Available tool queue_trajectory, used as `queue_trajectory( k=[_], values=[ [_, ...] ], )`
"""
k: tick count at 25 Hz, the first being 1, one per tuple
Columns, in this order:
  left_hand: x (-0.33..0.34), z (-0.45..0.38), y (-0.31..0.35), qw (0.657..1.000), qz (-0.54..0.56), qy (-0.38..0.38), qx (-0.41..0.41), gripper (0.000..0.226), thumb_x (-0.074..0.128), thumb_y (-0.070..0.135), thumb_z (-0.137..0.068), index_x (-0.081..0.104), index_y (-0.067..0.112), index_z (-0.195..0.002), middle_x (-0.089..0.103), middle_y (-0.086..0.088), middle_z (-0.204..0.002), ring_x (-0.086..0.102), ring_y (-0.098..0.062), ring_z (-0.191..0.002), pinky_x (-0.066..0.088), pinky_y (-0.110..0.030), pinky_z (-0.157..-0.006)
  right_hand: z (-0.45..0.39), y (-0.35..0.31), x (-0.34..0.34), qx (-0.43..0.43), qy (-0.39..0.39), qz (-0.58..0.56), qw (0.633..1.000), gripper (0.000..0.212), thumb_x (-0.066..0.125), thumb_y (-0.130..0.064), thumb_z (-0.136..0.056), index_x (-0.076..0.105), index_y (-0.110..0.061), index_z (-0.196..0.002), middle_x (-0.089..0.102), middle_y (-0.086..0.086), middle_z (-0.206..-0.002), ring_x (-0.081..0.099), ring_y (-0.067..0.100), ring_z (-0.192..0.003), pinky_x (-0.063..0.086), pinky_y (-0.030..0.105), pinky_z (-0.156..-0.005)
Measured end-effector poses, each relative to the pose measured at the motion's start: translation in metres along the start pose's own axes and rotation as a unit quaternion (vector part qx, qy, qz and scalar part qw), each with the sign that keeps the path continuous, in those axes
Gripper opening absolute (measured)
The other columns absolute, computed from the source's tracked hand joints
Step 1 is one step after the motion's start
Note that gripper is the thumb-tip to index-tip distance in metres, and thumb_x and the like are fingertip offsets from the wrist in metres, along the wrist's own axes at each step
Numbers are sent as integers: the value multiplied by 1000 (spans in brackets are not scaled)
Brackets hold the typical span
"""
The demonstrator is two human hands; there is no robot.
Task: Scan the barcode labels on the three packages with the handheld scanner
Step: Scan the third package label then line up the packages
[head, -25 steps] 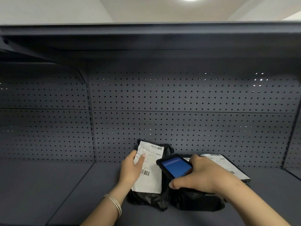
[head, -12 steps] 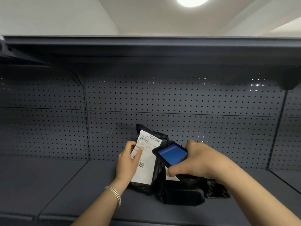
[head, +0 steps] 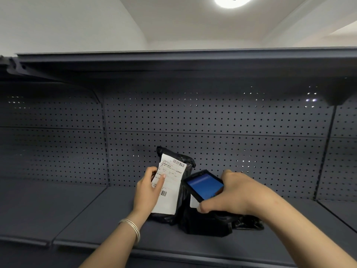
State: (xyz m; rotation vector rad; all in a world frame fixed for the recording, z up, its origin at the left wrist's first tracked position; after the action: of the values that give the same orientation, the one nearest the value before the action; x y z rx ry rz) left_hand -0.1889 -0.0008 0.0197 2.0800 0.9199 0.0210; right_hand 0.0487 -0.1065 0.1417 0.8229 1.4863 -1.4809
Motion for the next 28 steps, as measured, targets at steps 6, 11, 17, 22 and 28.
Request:
queue_trajectory(
  k=[6, 11, 17, 22, 28],
  values=[
    [3, -10, -5, 998, 58, 5, -25, 13, 65, 23, -88, 55, 18, -94, 68, 18, -87, 64, 11, -81, 51, -11, -58, 3, 6, -2, 3, -3, -4, 1000, 77, 81, -62, -56, 51, -18, -112, 54, -6, -99, 58, 18, -92, 45, 27, -61],
    [13, -21, -35, 990, 53, -41, -125, 20, 67, 19, -87, 51, 12, -96, 73, 2, -90, 68, -5, -72, 46, -16, -51, -4, 10, 0, 15, -2, -15, 1000, 78, 81, -62, -54, 51, -19, -112, 56, -4, -104, 59, 19, -99, 47, 29, -66],
    [28, -20, -65, 978, -5, -156, -135, 67, 71, 28, -82, 39, 19, -140, 41, -6, -148, 38, -24, -136, 35, -36, -108, -21, 3, 8, 30, 8, -25, 999, 79, 81, -62, -50, 51, -19, -109, 58, -5, -101, 60, 17, -94, 46, 28, -62],
    [37, -19, -76, 971, 37, -212, -106, 57, 71, 25, -83, 46, 29, -134, 44, 2, -147, 36, -15, -137, 30, -29, -109, -33, 3, 20, 39, 13, -53, 998, 72, 83, -60, -52, 52, -21, -104, 60, -5, -102, 62, 11, -85, 51, 26, -63],
    [41, -22, -74, 970, 34, -229, -77, 48, 70, 30, -83, 50, 41, -125, 44, 7, -147, 28, -7, -141, 14, -27, -115, -38, 24, 22, 62, 24, -80, 995, 66, 85, -55, -53, 54, -22, -101, 64, -8, -96, 64, 7, -79, 51, 23, -61]
  ],
)
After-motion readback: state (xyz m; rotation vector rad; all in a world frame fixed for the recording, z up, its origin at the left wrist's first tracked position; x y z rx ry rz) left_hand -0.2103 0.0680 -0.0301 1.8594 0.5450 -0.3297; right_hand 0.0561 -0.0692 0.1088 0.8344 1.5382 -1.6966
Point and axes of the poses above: each hand's wrist, its own z-axis away from the middle knuckle, its own x-axis out of the palm, y = z × x, the point moved 2 cm from there along -z, towards the middle knuckle
